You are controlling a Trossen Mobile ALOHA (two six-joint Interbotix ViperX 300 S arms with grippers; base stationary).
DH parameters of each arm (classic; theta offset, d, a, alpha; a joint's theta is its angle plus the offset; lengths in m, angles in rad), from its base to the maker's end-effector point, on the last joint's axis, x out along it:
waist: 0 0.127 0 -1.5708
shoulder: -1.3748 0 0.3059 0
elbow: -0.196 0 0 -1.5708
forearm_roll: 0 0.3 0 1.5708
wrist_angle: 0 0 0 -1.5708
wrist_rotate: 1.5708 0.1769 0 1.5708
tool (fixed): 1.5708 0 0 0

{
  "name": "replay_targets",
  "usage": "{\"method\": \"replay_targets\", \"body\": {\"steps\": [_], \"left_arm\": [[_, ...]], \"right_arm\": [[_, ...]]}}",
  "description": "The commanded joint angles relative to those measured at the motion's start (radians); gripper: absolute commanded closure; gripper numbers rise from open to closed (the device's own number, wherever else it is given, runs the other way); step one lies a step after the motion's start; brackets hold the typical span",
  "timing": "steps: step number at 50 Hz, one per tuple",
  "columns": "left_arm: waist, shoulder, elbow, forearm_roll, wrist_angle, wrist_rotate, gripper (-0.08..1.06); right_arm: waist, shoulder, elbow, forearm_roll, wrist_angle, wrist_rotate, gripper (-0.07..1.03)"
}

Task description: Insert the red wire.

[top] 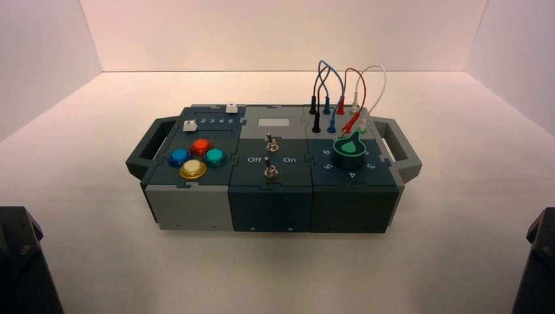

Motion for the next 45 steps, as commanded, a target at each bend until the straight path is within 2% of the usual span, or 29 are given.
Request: {"method": "replay_targets", "body": {"steps": [1,45], "left_arm": [[-0.002,0.005,-0.038,0.002,0.005,0.009,1.0],[-0.002,0.025,-0.026,0.002,0.003,0.011,1.0]], "right_arm": [[0.003,0.017,-0.034,0.003,-0.006,0.003,0.98],[0.017,0.017,-0.04,0.009,0.017,0.005,0.98]]}}
